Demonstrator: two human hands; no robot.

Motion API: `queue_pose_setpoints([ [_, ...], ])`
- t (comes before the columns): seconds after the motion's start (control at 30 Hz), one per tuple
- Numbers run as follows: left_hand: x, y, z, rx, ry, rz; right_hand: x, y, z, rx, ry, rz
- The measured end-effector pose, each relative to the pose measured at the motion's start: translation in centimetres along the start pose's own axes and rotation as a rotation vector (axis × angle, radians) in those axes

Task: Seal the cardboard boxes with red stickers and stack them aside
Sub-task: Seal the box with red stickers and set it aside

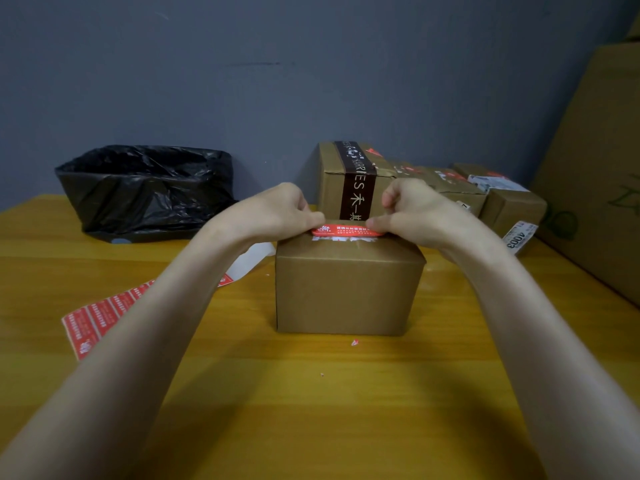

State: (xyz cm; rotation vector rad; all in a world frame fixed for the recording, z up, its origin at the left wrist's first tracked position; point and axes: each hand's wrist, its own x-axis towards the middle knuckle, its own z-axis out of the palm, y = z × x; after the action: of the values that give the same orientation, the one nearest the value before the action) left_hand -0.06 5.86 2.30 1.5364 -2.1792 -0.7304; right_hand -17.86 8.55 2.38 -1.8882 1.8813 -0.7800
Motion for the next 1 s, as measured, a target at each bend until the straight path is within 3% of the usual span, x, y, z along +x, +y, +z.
queue_pose_setpoints([
  [1.0, -0.03, -0.14, -0.02, 0.128, 0.006, 0.073, -0.5, -0.64, -0.08, -0.134, -0.018, -0.013],
])
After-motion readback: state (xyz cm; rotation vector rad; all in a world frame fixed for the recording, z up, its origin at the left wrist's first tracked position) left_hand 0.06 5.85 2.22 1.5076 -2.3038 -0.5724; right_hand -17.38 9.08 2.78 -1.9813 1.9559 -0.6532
